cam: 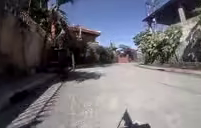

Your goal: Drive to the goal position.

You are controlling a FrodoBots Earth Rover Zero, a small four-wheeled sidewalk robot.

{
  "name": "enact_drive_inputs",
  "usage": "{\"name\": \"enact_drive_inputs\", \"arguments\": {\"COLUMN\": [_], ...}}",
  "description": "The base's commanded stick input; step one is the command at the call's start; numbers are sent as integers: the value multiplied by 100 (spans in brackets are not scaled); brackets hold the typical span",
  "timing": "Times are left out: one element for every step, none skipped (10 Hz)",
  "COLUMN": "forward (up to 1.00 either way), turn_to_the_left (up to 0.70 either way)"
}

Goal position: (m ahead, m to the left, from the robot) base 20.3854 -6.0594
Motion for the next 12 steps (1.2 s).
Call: {"name": "enact_drive_inputs", "arguments": {"forward": [70, 70, 70, 70, 70, 70, 70, 70, 70, 70, 70, 70], "turn_to_the_left": [-35, -25, -9, -3, -3, -3, -3, -3, -3, -3, -3, -3]}}
